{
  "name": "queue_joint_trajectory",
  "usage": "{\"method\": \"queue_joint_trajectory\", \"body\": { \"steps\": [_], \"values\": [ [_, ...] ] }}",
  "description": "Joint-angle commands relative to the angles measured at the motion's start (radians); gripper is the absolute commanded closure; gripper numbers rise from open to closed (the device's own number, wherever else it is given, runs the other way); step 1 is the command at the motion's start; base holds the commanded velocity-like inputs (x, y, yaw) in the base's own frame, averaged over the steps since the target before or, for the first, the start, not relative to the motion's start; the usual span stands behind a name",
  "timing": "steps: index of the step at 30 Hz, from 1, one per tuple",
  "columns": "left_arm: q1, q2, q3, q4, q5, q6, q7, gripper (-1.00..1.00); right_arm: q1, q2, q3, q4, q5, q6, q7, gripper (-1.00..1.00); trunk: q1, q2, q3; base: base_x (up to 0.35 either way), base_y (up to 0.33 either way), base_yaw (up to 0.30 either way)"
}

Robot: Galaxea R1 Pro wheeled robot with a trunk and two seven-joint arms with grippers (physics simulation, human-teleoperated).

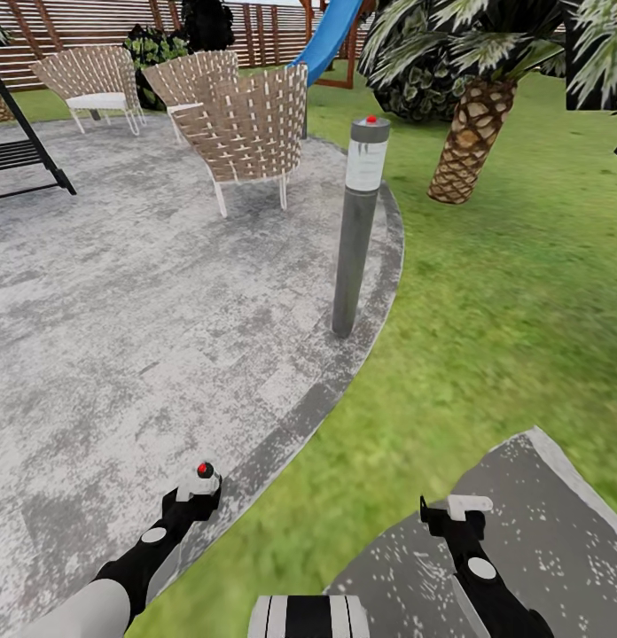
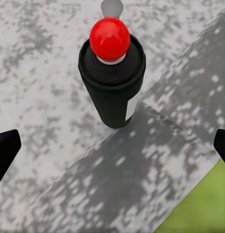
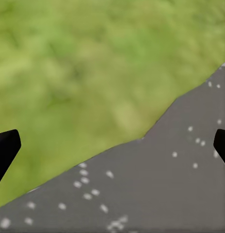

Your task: Pick up the pesticide atomizer in the garden and spray insectifuge to fully cover both potted plants in the garden.

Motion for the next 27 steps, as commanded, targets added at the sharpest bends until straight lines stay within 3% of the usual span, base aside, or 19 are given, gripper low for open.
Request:
{"method": "queue_joint_trajectory", "body": {
  "steps": [1, 27],
  "values": [
    [0.000, 0.000, -0.001, 0.001, -0.001, -0.004, -0.002, -1.00, 0.000, 0.000, 0.000, 0.001, 0.001, -0.003, -0.003, -1.00, 0.000, 0.000, -0.001, 0.000, 0.000, 0.000],
    [0.007, -0.001, -0.001, 0.001, -0.001, -0.006, -0.002, -1.00, 0.000, 0.000, 0.000, 0.001, 0.001, -0.003, -0.003, -1.00, 0.000, 0.000, -0.001, 0.049, 0.000, 0.000]
  ]
}}
